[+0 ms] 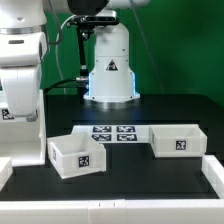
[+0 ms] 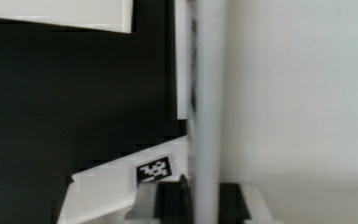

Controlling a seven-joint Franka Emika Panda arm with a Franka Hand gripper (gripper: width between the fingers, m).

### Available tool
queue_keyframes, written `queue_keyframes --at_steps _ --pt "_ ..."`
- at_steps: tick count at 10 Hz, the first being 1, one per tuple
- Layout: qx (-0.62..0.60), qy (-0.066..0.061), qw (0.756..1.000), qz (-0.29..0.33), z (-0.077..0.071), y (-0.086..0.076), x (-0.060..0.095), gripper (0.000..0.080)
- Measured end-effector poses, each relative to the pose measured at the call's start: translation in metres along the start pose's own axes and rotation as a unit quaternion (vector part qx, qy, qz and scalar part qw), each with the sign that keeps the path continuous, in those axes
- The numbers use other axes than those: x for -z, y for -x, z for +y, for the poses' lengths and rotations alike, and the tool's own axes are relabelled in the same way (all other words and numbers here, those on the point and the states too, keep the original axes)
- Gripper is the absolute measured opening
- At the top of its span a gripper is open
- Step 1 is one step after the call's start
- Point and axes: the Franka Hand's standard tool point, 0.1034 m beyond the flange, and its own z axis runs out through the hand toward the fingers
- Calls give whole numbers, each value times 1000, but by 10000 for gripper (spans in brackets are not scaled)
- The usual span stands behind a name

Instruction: Assemble drawer

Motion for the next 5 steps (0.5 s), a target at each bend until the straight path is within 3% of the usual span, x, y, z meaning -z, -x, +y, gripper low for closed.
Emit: queue_keyframes --at_steps 2,3,5 --pt "-4 2 1000 1 -1 3 2 35" --pt "-18 9 1000 0 -6 14 11 35" --pt "-35 32 999 -10 -7 25 46 35"
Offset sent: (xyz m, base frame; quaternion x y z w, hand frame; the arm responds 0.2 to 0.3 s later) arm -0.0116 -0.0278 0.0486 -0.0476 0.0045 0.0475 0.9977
